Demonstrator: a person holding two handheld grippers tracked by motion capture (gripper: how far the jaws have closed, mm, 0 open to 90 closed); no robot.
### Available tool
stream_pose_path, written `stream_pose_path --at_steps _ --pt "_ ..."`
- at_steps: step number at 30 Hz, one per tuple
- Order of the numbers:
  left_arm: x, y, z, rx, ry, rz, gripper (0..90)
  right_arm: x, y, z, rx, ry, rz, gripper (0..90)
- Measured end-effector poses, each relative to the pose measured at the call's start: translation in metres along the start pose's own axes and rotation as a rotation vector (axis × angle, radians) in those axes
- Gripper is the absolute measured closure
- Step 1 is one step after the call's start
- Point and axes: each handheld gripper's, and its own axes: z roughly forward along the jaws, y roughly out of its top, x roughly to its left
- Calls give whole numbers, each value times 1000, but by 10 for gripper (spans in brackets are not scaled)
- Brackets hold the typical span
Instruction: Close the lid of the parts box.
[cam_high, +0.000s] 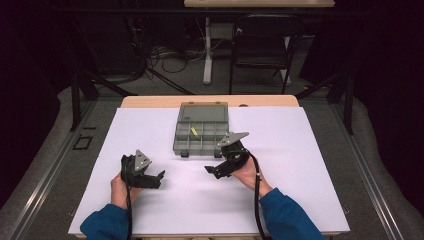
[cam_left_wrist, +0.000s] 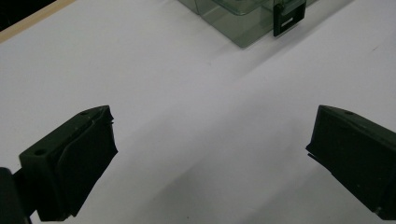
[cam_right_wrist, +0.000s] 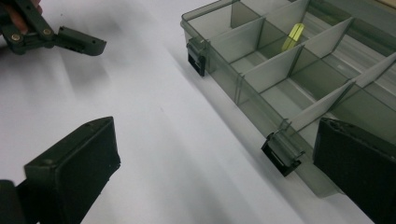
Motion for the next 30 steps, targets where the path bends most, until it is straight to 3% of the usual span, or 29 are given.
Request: stream_pose_path --at_steps 2,9,15,23,30 --pt "0 0 1 -4 -5 1 0 2 0 1 18 -5 -12 0" --pt "2 5 2 -11 -24 -4 0 0 -1 -9 -15 -29 5 0" --pt "8 16 1 -28 -34 -18 0 1 -2 -13 -39 -34 -18 0" --pt "13 38 -1 -50 -49 -29 0 1 -8 -15 -26 -49 -26 0" --pt "13 68 2 -59 -60 -3 0 6 -9 -15 -18 -46 -43 0"
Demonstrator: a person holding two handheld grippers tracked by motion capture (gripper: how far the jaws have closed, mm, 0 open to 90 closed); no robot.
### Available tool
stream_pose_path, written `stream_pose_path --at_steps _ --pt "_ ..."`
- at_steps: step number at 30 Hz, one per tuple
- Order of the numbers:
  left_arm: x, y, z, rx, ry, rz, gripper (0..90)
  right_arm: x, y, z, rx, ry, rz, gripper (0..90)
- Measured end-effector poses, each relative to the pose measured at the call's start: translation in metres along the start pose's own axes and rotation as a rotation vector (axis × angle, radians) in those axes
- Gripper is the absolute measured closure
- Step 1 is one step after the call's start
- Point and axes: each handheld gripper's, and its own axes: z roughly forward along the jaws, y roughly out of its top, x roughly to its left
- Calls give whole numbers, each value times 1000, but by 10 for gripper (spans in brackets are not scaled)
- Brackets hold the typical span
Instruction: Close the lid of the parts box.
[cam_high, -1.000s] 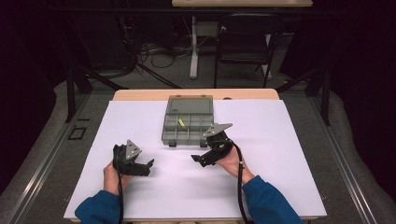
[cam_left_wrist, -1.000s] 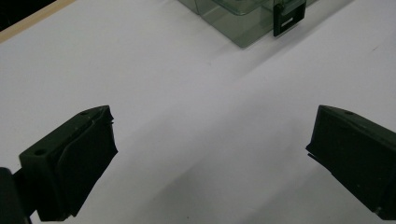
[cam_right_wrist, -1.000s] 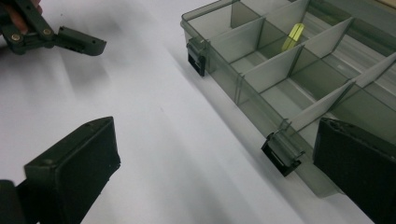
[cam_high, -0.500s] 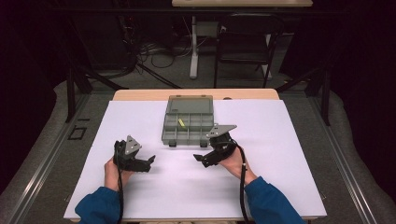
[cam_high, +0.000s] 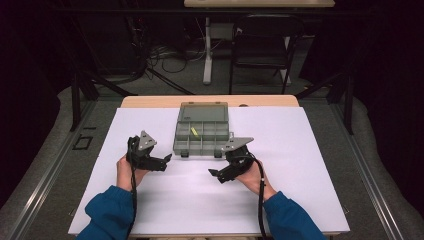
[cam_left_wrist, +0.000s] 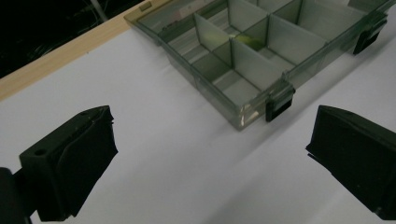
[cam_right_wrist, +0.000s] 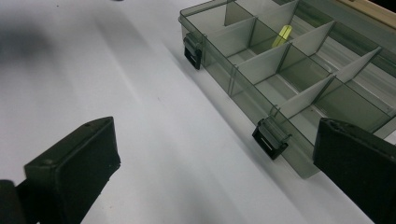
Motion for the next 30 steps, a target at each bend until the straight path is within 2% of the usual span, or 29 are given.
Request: stream_pose_path --at_steps 7,10,20,27,30 --pt "-1 31 15 20 -29 25 0 -1 -1 -1 -3 13 5 0" --pt "-3 38 26 35 -48 29 0 -2 -2 -2 -11 20 13 0" --pt "-4 49 57 88 -73 44 0 -8 -5 0 -8 17 27 0" --pt "-5 53 71 120 -78 57 0 -6 -6 1 2 29 24 0" --pt "-4 55 75 129 -93 54 2 -5 -6 2 5 33 27 0"
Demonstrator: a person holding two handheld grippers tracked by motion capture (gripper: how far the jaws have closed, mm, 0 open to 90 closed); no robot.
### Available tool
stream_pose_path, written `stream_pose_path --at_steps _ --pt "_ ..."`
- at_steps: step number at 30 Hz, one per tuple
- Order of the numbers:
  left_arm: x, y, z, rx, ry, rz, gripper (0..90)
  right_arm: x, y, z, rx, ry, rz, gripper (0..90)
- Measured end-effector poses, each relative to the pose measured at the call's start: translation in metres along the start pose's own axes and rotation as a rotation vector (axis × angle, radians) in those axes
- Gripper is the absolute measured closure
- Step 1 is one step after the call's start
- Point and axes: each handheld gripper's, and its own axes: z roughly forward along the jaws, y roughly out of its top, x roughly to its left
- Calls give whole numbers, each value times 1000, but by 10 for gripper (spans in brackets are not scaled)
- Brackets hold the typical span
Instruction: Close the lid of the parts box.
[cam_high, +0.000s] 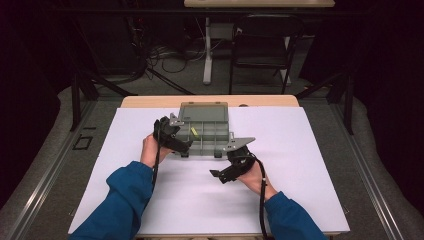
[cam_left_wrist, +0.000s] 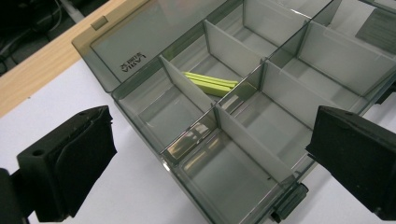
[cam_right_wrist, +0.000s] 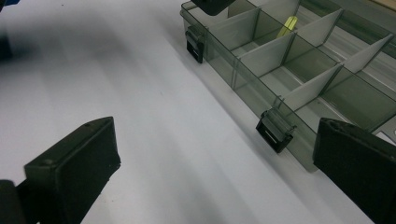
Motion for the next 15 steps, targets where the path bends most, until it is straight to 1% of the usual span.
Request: stream_pose_path --at_steps 2,5,7,9,11,12,15 --pt "0 1 2 -1 2 6 30 1 0 0 2 4 -5 0" --pt "2 2 7 15 -5 11 78 -1 0 3 5 12 3 0" --pt "2 3 9 15 -8 10 100 -2 -1 3 11 14 4 0" --pt "2 4 10 11 -21 11 133 -2 -1 3 8 12 2 0" --pt "1 6 13 19 -20 21 152 -2 -1 3 5 15 -2 0" --pt "1 7 16 31 -23 30 158 -1 -1 4 4 14 -1 0" --pt "-1 9 20 44 -27 38 206 -1 0 4 3 12 -2 0"
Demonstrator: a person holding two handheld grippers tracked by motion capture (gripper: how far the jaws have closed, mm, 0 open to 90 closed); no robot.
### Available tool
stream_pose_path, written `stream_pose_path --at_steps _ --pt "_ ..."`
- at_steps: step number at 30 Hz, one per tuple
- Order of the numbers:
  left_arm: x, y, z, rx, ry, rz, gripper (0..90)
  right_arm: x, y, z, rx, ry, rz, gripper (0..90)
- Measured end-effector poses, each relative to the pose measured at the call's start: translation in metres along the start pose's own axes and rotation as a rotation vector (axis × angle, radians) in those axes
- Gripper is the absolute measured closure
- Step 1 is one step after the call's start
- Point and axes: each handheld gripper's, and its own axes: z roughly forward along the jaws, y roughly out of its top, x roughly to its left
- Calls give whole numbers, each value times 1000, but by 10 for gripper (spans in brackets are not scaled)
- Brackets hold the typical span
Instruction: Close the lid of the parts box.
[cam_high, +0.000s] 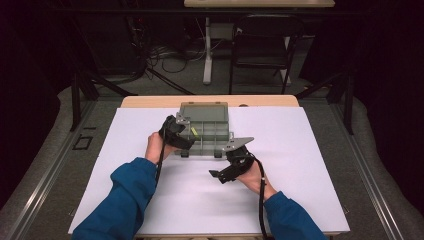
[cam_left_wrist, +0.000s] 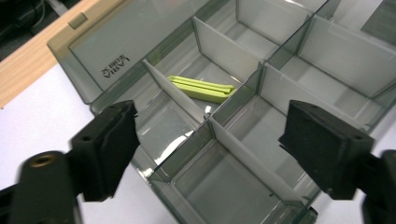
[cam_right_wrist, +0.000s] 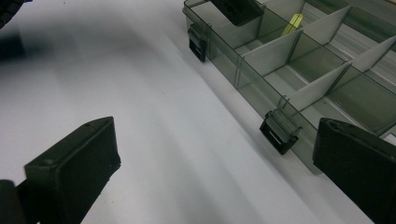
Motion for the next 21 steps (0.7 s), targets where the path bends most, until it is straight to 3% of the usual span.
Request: stream_pose_path --at_steps 8,21 --pt "1 0 12 30 -8 -6 372 -3 -1 -1 1 -1 3 0" --pt "4 -2 22 7 -13 -43 445 -5 -2 1 6 4 7 0"
